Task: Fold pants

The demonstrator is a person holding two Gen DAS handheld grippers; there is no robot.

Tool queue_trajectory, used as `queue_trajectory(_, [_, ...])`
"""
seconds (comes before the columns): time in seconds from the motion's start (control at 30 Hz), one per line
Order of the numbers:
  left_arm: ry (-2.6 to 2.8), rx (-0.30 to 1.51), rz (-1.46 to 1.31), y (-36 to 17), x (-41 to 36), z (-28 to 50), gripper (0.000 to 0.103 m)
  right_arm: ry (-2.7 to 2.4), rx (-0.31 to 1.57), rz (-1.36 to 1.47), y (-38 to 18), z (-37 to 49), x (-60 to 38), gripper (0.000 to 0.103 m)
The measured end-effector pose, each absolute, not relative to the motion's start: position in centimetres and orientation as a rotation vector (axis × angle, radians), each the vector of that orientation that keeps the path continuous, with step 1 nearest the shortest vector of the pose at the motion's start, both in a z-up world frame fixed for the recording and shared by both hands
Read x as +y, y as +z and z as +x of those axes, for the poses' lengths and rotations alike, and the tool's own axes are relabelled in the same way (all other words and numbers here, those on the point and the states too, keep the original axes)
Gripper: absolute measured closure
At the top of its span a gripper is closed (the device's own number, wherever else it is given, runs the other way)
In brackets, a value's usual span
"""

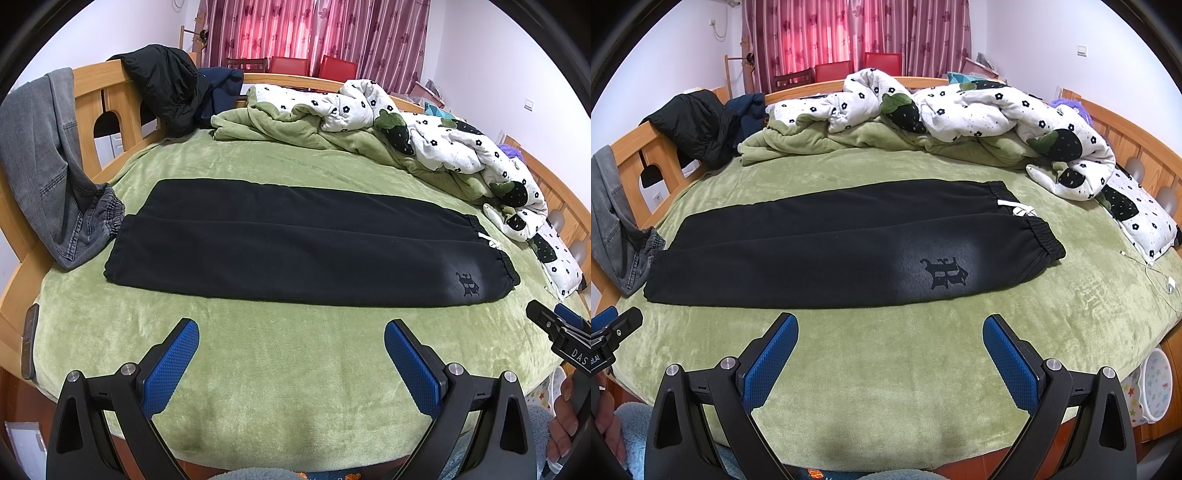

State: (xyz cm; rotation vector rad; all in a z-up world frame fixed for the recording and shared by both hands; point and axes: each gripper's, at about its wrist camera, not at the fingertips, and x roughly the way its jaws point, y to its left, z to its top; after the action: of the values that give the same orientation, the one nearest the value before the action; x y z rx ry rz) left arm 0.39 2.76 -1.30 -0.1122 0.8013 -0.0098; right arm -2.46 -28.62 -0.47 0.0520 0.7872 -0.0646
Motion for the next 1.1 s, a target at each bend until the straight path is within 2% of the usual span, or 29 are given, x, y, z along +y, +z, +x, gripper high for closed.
queue_trajectory(0.37, [-0.045,0.807,-0.155,-0.1,3.5,-0.8,0.002,-0.077,0.774,0.039,0.0,-2.5,-28.2,0.004])
queue_trajectory(0.6, [-0.268,0.867,-0.385,2.3,6.0,-0.7,0.002,-0.022,0.738,0.006,1.0,-3.3,-26.6,0.004])
queue_trajectory(0.8, [-0.227,0.773,-0.384,5.3,8.2,0.3,0.002,0.061,0.640,-0.012,3.7,-4.5,-26.8,0.004])
queue_trajectory(0.93, [-0.152,0.791,-0.383,3.4,9.6,2.4,0.002,0.034,0.528,0.017,4.5,-4.3,-29.1,0.003])
queue_trajectory(1.1, [-0.018,0.836,-0.439,-2.8,11.4,5.3,0.002,-0.001,0.592,0.067,2.4,-0.7,-32.4,0.001])
